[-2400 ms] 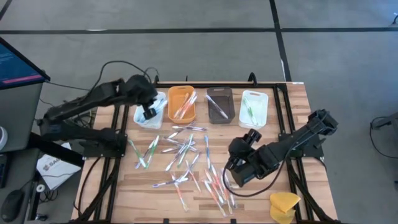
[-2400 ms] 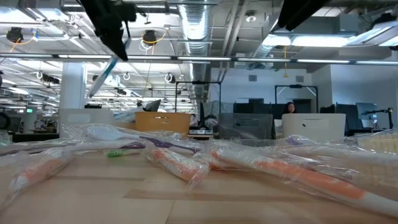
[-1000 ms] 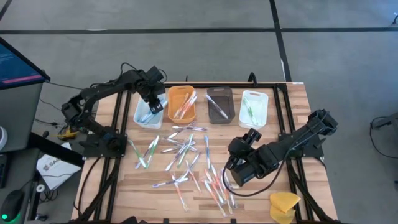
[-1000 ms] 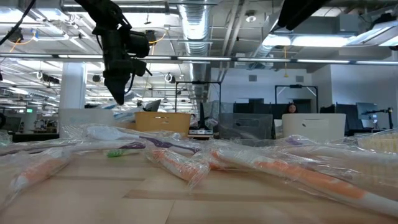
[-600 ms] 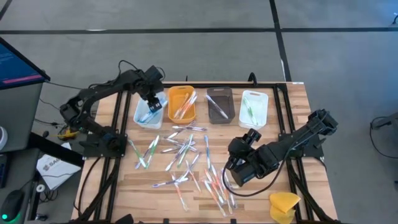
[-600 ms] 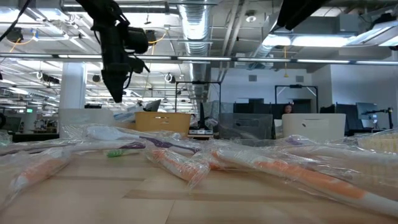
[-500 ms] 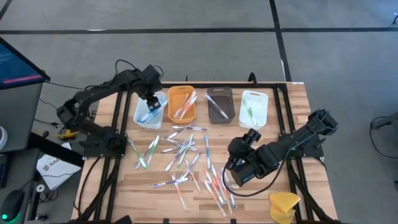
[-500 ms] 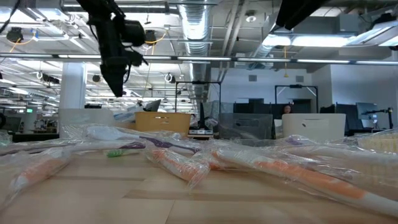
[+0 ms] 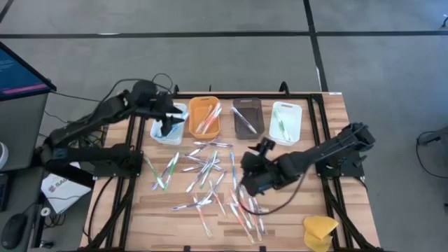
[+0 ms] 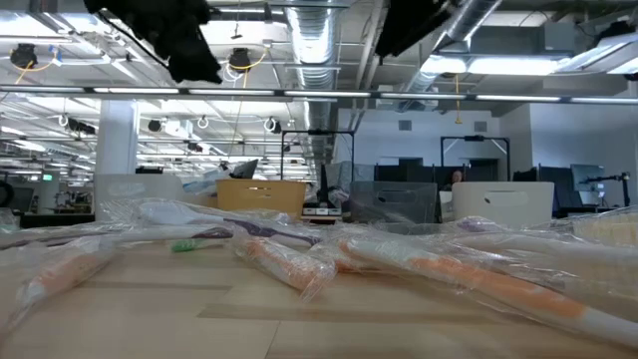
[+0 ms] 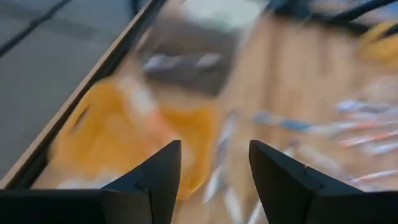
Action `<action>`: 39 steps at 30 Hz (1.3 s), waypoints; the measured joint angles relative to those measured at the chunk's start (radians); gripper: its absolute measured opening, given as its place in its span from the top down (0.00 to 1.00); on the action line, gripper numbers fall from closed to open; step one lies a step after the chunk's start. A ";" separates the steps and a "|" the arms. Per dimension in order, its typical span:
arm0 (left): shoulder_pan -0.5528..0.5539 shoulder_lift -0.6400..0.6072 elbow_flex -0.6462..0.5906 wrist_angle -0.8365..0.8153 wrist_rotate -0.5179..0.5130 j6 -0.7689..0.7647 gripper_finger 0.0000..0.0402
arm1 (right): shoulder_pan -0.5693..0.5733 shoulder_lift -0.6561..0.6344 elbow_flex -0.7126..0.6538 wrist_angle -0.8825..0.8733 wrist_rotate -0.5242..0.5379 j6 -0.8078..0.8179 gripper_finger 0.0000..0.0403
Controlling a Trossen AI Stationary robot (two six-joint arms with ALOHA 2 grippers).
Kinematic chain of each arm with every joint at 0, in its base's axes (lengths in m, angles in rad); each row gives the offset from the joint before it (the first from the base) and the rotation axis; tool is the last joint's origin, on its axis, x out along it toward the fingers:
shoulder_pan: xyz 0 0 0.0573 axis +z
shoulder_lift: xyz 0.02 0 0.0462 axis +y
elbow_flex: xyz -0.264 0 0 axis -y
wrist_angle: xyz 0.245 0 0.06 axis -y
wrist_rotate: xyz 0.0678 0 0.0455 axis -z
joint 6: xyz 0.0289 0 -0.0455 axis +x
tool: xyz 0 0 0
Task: Pick & Place Toothbrushes
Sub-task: Put the violet toothbrush into the gray bin
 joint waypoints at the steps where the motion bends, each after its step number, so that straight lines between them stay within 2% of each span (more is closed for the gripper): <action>1: -0.019 -0.025 -0.038 0.060 0.042 -0.005 0.55 | -0.014 0.010 -0.006 0.025 -0.002 -0.042 0.34; 4: -0.077 -0.097 -0.164 0.237 0.169 -0.013 0.54 | -0.068 0.063 -0.012 0.122 -0.005 -0.155 0.34; 8: -0.146 -0.159 -0.301 0.452 0.191 -0.068 0.54 | -0.139 0.140 -0.011 0.222 -0.020 -0.287 0.34; 14: -0.217 -0.208 -0.432 0.657 0.191 -0.073 0.56 | -0.255 0.261 -0.015 0.349 -0.247 -0.462 0.34; 16: -0.233 -0.218 -0.457 0.678 0.190 -0.073 0.56 | -0.287 0.295 -0.012 0.421 -0.316 -0.507 0.34; 22: -0.266 -0.226 -0.474 0.685 0.190 -0.073 0.56 | -0.362 0.295 -0.012 0.435 -0.469 -0.549 0.34; 27: -0.295 -0.226 -0.474 0.691 0.190 -0.091 0.56 | -0.418 0.293 -0.013 0.444 -0.673 -0.583 0.34; 39: -0.342 -0.226 -0.472 0.706 0.190 -0.117 0.56 | -0.490 0.347 -0.013 0.457 -0.687 -0.603 0.34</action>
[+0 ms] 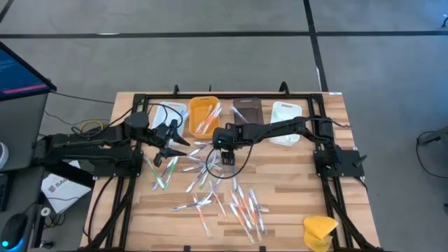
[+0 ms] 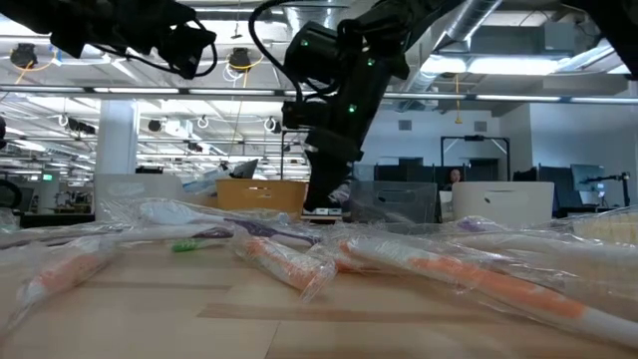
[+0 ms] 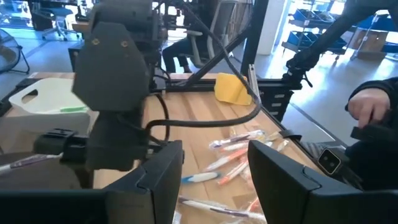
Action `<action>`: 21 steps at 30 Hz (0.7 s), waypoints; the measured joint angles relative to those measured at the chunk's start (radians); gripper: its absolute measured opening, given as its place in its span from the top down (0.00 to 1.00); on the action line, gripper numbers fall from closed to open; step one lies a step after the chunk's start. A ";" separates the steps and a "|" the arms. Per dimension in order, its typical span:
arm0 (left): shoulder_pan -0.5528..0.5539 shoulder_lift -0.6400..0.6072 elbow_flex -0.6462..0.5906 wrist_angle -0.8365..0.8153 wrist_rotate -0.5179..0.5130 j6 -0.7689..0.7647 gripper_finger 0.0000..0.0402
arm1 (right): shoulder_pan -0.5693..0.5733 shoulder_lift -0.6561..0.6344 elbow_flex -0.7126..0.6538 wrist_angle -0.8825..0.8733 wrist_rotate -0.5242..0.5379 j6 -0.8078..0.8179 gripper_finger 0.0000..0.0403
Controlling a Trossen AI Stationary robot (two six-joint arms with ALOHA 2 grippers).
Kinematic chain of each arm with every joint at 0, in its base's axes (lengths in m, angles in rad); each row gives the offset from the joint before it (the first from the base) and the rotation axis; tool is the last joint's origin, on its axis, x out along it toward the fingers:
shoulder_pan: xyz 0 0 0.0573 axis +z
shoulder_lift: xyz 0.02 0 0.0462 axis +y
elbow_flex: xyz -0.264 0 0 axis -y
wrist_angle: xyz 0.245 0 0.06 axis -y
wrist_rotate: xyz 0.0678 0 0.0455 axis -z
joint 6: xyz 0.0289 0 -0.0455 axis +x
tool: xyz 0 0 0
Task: Pick & Place Toothbrushes
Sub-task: Put the violet toothbrush into the gray bin
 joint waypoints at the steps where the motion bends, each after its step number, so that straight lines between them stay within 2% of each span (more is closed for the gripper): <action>1: 0.000 0.000 0.000 0.001 0.000 0.000 0.56 | -0.006 0.000 0.000 0.005 0.000 0.000 0.34; 8: 0.000 0.000 0.000 0.005 0.000 0.000 0.56 | -0.044 0.017 -0.014 0.038 -0.004 0.000 0.34; 21: 0.000 0.000 0.000 0.008 0.000 0.000 0.56 | -0.040 0.034 -0.049 0.072 -0.037 -0.008 0.34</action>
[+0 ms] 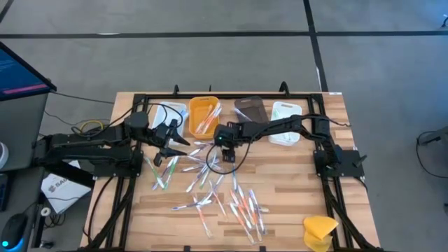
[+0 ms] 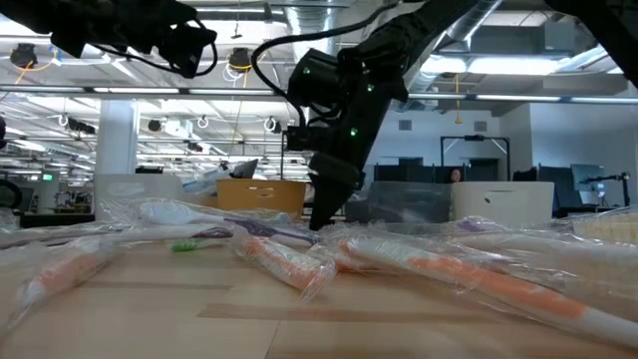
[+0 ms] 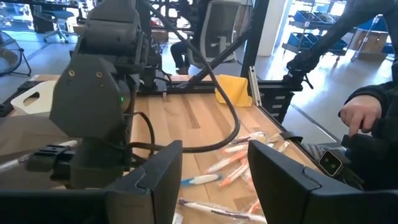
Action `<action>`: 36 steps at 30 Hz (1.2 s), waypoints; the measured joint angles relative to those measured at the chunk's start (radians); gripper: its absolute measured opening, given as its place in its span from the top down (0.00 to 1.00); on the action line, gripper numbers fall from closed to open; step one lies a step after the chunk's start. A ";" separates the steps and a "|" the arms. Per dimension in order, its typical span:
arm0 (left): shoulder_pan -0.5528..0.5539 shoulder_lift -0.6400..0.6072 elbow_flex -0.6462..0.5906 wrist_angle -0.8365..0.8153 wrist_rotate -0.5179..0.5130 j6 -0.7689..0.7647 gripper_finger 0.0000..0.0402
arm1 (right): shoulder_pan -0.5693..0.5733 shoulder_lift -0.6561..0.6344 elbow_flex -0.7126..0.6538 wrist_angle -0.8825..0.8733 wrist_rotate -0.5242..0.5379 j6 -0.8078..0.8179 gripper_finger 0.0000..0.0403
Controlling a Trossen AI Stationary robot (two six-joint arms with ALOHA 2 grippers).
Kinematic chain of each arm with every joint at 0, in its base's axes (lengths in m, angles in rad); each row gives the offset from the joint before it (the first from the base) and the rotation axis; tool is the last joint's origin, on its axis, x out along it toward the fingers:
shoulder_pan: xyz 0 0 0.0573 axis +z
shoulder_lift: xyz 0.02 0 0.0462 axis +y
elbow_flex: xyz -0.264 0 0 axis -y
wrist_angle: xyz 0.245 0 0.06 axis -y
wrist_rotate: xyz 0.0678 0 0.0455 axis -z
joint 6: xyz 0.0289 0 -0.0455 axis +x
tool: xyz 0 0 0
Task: Pick & Place Toothbrushes
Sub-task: Put the violet toothbrush into the gray bin
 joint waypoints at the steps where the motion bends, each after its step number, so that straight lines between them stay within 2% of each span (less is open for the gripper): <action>1: 0.000 0.000 0.000 0.001 0.000 0.000 0.56 | 0.000 0.000 0.000 -0.002 -0.003 0.000 0.34; 11: 0.000 0.000 0.000 0.006 0.000 0.000 0.56 | -0.001 0.039 0.003 0.018 -0.052 0.001 0.34; 15: 0.000 0.000 0.000 0.006 0.000 0.000 0.56 | -0.001 0.041 0.003 0.014 -0.067 0.018 0.38; 20: 0.000 0.000 0.000 0.005 0.000 0.000 0.56 | -0.001 0.043 0.003 0.009 -0.099 0.025 0.53; 28: 0.000 0.000 0.000 0.005 0.000 0.000 0.56 | 0.009 0.046 0.004 -0.033 -0.102 0.045 0.90; 36: 0.000 0.000 0.000 0.004 0.000 0.000 0.56 | 0.030 0.049 0.027 -0.065 -0.091 0.071 0.91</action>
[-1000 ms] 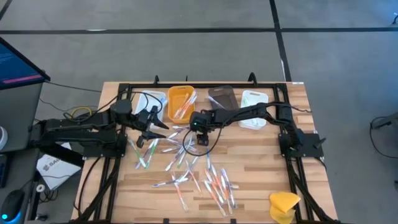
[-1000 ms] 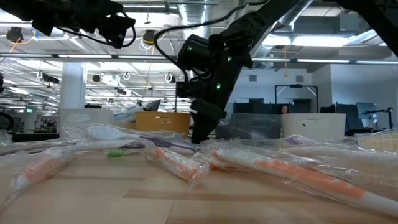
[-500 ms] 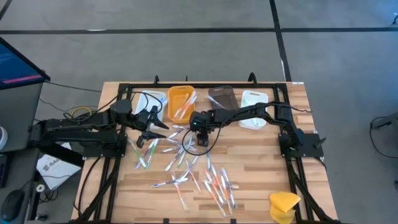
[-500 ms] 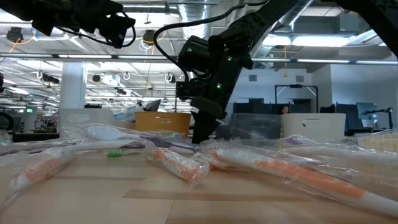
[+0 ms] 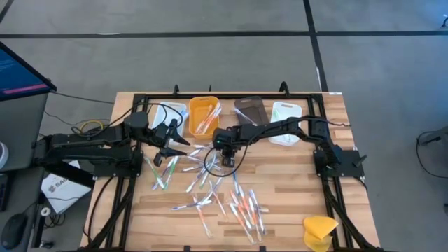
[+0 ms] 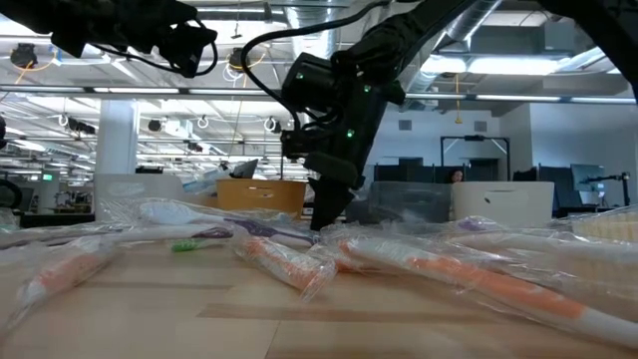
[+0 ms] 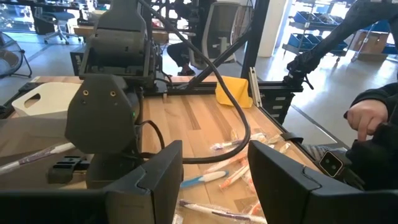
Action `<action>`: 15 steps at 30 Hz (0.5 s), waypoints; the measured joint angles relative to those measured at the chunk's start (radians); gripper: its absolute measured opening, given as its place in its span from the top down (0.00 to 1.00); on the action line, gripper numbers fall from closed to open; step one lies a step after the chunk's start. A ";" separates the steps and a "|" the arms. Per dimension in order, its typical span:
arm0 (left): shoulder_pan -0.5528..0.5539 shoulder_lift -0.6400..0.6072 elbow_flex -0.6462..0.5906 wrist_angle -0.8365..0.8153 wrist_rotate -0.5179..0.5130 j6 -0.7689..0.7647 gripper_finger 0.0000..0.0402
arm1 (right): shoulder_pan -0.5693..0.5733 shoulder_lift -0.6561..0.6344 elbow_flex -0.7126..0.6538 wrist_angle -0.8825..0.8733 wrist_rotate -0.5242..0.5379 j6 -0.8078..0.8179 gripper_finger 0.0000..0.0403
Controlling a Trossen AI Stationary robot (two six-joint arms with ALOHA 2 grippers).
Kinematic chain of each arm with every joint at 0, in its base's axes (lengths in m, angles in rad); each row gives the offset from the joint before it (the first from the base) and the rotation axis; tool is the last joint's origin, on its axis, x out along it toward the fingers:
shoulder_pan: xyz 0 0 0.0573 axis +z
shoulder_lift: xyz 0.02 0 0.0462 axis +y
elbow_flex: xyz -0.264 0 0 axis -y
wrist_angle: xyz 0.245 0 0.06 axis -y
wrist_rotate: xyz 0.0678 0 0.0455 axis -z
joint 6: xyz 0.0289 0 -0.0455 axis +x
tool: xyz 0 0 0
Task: Pick & Place Toothbrushes
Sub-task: Put the violet toothbrush into the gray bin
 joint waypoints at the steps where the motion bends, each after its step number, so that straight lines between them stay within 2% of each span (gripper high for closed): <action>1: 0.000 0.000 0.000 0.000 0.000 0.000 0.56 | 0.005 0.000 0.003 -0.003 0.004 0.000 0.90; 5: 0.000 0.000 0.000 -0.001 0.000 0.000 0.56 | 0.029 0.003 0.032 -0.050 0.030 -0.004 0.90; 15: 0.000 0.000 0.000 -0.004 0.000 0.000 0.56 | 0.106 0.006 0.150 -0.320 0.259 0.027 0.90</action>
